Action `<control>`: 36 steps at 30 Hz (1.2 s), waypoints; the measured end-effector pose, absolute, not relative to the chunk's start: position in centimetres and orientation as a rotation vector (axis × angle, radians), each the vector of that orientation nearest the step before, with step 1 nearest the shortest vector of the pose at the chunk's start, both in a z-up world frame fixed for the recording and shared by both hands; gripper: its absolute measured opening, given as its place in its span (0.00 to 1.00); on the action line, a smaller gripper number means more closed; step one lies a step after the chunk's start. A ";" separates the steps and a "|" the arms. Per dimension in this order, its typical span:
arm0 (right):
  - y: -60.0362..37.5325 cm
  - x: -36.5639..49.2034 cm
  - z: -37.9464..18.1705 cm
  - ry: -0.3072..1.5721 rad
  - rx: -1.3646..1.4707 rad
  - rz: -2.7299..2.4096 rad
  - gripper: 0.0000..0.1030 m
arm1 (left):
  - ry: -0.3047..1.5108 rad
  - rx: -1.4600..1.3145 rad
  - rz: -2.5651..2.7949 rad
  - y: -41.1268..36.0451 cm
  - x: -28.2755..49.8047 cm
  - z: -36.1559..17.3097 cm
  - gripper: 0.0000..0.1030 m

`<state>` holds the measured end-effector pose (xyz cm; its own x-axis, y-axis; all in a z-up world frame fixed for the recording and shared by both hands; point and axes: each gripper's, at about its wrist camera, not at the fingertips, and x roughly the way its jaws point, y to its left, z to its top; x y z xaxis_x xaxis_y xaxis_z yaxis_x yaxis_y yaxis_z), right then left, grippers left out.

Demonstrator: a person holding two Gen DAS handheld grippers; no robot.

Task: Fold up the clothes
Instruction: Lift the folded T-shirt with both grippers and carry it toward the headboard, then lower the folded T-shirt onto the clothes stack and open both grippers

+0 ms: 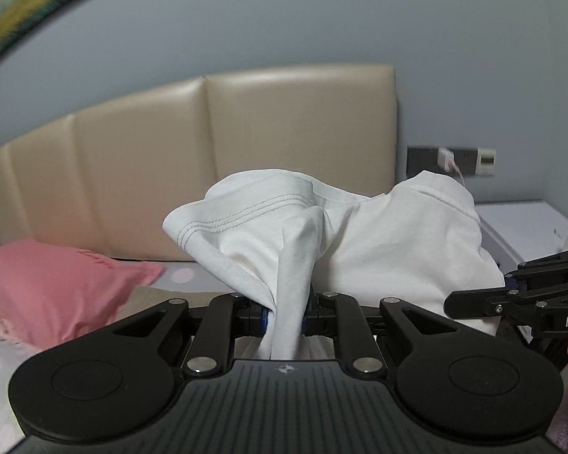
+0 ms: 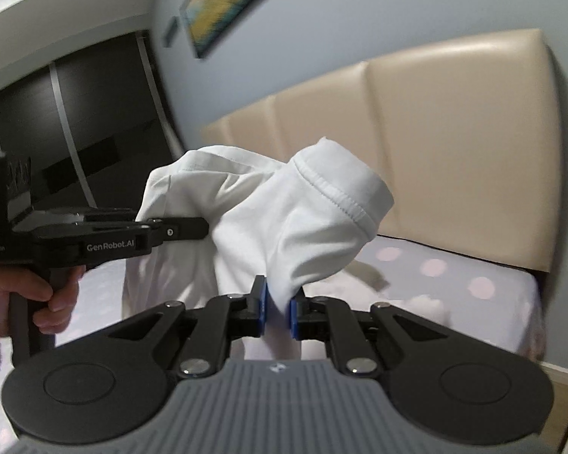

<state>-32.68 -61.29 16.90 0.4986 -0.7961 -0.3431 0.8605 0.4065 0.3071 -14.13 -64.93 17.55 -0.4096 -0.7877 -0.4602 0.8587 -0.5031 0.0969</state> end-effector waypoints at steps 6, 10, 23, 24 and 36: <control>-65.7 -32.4 14.1 0.184 0.478 -1.197 0.13 | 0.229 0.626 -2.034 -71.8 -16.2 12.7 0.14; -69.3 -32.1 11.2 0.202 0.497 -1.244 0.13 | 0.260 0.625 -2.008 -74.2 -15.8 10.1 0.20; -74.4 -35.9 5.4 0.206 0.680 -1.388 0.41 | 0.277 0.604 -1.851 -73.9 -13.8 9.3 0.26; -73.9 -36.9 5.5 0.180 0.700 -1.397 0.45 | 0.268 0.612 -1.860 -73.2 -13.7 9.5 0.26; -74.4 -43.6 3.8 -0.169 1.131 -1.259 0.45 | 0.367 0.736 -1.836 -70.4 -13.4 6.9 0.24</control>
<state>-43.64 -74.39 3.77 0.3699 -0.8088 -0.4571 0.6592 -0.1182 0.7426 -13.41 -70.38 6.92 -0.2358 -0.7300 -0.6415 0.9207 -0.3790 0.0930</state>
